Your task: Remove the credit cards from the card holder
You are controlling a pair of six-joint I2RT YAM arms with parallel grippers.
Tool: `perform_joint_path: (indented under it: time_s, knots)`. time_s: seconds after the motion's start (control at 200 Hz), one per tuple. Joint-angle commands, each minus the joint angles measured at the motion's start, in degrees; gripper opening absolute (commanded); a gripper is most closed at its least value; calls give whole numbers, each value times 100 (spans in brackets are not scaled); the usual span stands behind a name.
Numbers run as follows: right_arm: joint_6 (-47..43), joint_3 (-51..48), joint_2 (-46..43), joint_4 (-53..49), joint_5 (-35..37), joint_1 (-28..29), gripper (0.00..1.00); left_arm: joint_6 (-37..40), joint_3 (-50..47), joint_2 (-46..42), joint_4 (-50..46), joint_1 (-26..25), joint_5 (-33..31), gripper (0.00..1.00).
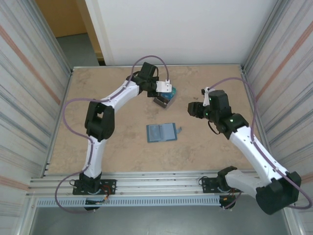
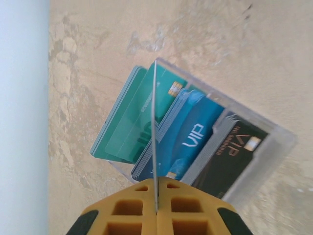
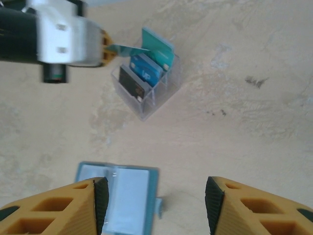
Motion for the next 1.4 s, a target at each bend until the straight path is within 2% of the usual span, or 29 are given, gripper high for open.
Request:
perform_joint_path:
  time_s: [0.0,0.21,0.371,0.581,0.962,1.203,1.373,1.393]
  knots:
    - [-942,97,200,349,-606,-205,55,243,-250,-874,-329,96,660,0]
    - [-2152,133,345,1037,-1270,-205,55,660,-502,-1703,-1702,105,1181,0]
    - [-2706,310,460,1156,-1877,-27,55,693,-718,-2212,-2270,99,1659,0]
    - [-3608,472,411,984,-1401,919,54,702,-912,-2606,-2548,93,2089,0]
    - [-4106,1056,587,602,-1375,1563,53,742,-1305,-2994,-2769,-86,2348,0]
    - [-4152,1233,880,455,-1547,1752,40,697,-1473,-3191,-2620,-153,2649,0]
    - [-4103,1299,1006,349,-1764,1750,24,678,-1508,-3242,-2612,-201,2729,0]
    - [-4094,1310,1014,336,-1792,1754,16,663,-1523,-3246,-2606,-212,2730,0]
